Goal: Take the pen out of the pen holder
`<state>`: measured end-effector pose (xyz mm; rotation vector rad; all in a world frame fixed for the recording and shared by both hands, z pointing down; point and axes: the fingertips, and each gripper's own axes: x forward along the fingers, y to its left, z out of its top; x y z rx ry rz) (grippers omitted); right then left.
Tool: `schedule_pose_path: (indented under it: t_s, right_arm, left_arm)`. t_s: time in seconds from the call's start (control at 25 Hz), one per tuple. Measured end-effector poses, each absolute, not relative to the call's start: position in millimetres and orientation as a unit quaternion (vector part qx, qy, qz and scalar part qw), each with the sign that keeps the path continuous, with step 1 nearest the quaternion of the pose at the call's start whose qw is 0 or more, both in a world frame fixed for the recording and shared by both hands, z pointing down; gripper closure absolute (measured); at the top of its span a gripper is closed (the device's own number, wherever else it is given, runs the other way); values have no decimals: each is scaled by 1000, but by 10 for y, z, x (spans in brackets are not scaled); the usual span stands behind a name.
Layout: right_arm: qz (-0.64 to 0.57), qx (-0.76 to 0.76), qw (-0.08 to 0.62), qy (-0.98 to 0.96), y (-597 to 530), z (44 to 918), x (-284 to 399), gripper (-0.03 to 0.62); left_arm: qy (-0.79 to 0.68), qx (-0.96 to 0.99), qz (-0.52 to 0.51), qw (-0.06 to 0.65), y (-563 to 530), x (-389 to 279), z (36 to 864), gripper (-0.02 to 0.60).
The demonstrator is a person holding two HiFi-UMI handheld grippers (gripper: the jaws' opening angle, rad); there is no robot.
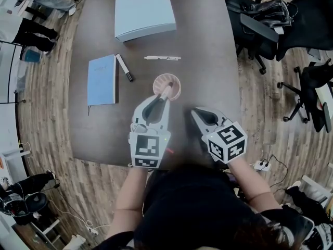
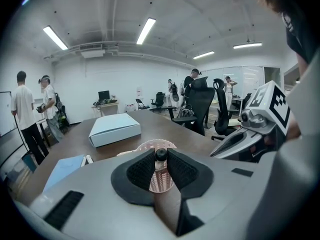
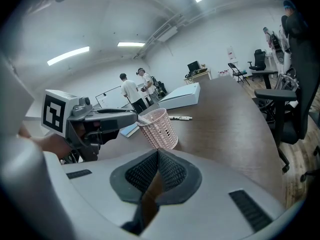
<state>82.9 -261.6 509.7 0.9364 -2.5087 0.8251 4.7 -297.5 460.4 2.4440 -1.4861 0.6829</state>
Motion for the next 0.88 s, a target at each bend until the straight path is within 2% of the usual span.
schedule_pose_path:
  t_s: [0.4, 0.88]
  right_arm:
    - [282, 327, 165, -887, -2587, 5035, 828, 576]
    - [247, 359, 164, -885, -2419, 4779, 609, 577]
  left_arm:
    - [-504, 832, 213, 93, -2913, 49, 4419, 494]
    - [-496, 851, 144, 95, -2630, -290, 4033, 495]
